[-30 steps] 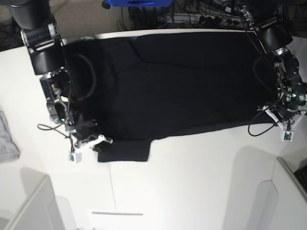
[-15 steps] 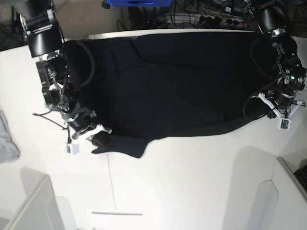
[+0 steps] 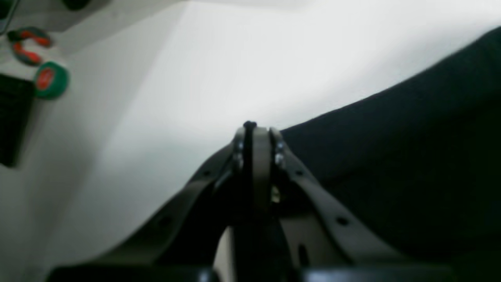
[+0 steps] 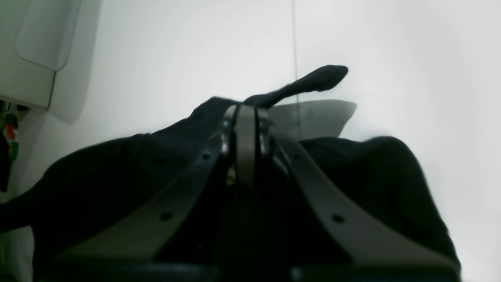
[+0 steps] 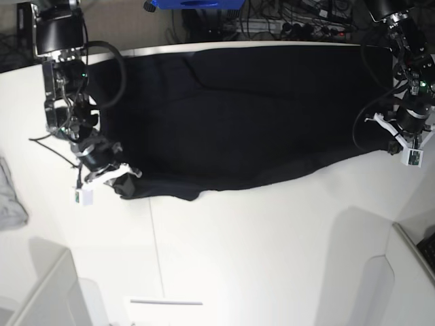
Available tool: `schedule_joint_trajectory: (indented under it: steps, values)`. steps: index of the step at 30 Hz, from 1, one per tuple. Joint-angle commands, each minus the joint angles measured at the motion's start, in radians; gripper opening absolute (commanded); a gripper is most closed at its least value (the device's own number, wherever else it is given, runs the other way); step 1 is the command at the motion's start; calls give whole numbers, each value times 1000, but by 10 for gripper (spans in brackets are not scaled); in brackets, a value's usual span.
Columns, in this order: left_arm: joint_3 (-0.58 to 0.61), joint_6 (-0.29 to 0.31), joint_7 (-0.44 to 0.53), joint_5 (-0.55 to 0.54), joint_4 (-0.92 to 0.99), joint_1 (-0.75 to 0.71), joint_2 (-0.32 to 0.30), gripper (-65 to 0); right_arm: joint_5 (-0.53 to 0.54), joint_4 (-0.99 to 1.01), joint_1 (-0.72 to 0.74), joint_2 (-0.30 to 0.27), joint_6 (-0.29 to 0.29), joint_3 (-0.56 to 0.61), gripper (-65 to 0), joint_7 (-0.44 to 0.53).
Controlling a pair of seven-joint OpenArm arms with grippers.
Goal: Fold the T-shirt properly
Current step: 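Lift the hem and fold it over onto the collar edge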
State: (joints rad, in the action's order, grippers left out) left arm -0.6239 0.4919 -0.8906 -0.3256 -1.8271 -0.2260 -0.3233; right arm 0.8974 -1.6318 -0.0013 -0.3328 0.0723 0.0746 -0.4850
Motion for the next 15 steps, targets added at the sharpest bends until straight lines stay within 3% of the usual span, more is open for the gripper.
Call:
schedule_joint_trajectory:
  steps: [1, 11, 15]
  values:
    - [-20, -2, 4, -25, -18, 0, -17, -650, 10, -37, 10, -12, -4, -16, -650, 18]
    - [-64, 1, -2, -80, -90, -97, -18, -650, 12, -178, -125, -12, -4, -101, -650, -4]
    - [-67, 64, -3, -79, -101, -126, -17, -650, 12, -226, -180, -12, -4, -103, -650, -4]
